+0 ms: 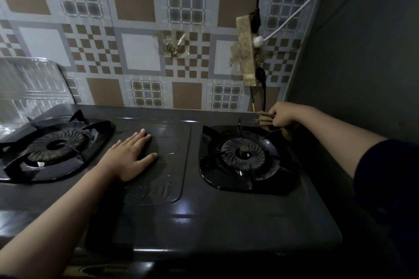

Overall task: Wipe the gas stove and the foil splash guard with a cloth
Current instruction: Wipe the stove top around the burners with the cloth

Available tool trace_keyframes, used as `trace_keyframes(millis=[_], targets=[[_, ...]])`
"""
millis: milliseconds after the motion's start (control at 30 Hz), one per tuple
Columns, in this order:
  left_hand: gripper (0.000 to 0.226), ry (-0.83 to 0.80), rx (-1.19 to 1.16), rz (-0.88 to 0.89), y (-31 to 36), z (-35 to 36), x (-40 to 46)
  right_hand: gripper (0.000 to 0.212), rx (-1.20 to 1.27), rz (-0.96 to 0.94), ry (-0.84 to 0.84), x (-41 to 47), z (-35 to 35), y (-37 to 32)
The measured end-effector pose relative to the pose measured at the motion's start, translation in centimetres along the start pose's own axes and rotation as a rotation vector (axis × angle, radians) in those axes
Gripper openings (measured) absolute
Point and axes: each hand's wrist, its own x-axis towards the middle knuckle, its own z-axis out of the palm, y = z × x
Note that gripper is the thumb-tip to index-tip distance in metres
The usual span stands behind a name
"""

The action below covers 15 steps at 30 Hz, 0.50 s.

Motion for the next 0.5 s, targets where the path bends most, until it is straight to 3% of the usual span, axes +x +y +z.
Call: trace_keyframes(millis=[300,400,500], targets=[[0.099,-0.01,0.025,0.016,0.2,0.0,-0.3,0.011,-0.367,0.085,-0.13,-0.1,-1.7,-3.9],[0.11,0.005,0.014,0.018,0.3,-0.1,-0.3,0.007,-0.363,0.002,-0.002,0.8,-2.7,-6.1],[0.11,0.029,0.0,0.02,0.7,0.0,-0.3,0.023,-0.336,-0.108,0.068,1.8,-3.3,-9.7]])
